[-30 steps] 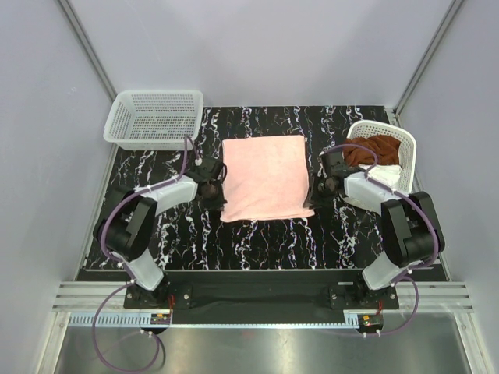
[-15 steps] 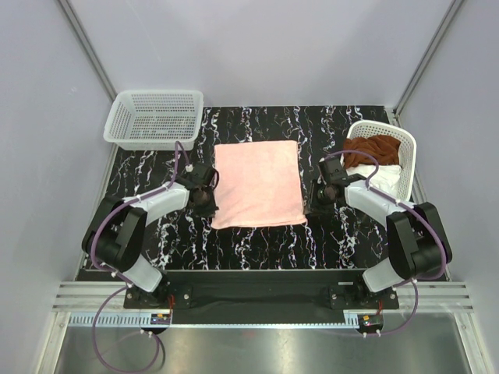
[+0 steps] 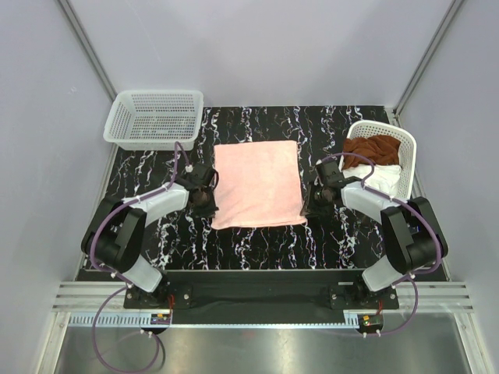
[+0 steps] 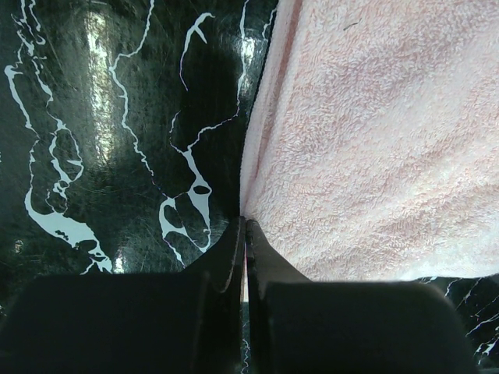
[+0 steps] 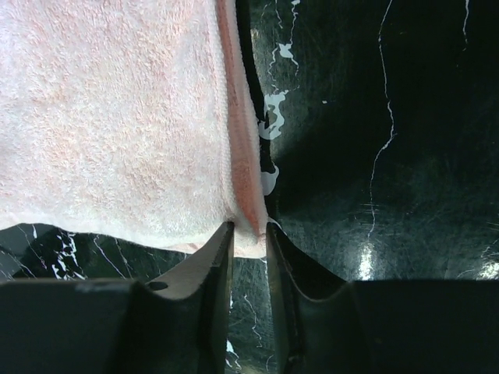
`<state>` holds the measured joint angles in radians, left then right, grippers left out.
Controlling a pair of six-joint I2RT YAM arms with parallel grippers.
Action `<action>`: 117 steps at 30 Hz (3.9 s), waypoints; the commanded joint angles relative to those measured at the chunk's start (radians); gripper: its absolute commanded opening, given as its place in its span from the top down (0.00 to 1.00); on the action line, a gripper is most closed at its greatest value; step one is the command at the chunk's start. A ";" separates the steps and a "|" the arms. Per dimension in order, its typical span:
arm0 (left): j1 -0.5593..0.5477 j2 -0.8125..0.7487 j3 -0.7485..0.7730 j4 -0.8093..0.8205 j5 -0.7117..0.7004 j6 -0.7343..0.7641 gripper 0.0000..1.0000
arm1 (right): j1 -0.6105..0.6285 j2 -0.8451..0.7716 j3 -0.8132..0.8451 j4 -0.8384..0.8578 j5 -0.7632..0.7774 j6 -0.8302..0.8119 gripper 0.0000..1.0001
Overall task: Fold and stack the towels
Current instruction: Fold the towel
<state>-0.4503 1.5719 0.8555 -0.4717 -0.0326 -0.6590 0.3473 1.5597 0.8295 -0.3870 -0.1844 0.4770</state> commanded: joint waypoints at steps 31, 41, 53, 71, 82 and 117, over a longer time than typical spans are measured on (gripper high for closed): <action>0.001 -0.021 -0.032 -0.018 -0.059 -0.031 1.00 | 0.013 -0.016 -0.021 -0.067 -0.001 -0.028 1.00; 0.001 -0.119 0.056 -0.146 -0.029 -0.011 0.66 | 0.013 -0.105 0.049 -0.211 0.038 -0.009 0.64; 0.054 0.193 0.617 -0.082 -0.030 0.237 0.60 | 0.010 0.282 0.624 -0.147 0.100 -0.175 0.93; 0.163 0.793 1.208 -0.172 -0.029 0.475 1.00 | -0.093 0.876 1.275 -0.227 0.145 -0.357 1.00; 0.168 0.809 1.237 -0.157 -0.104 0.492 0.98 | -0.106 0.896 1.318 -0.219 0.077 -0.405 0.97; 0.190 0.852 1.332 -0.159 0.158 1.059 0.50 | -0.234 1.068 1.648 -0.406 -0.333 -0.661 0.57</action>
<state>-0.2699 2.4046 2.1326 -0.6422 0.0860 0.3454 0.1169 2.5927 2.3959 -0.7326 -0.4747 -0.1509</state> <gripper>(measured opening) 0.496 0.419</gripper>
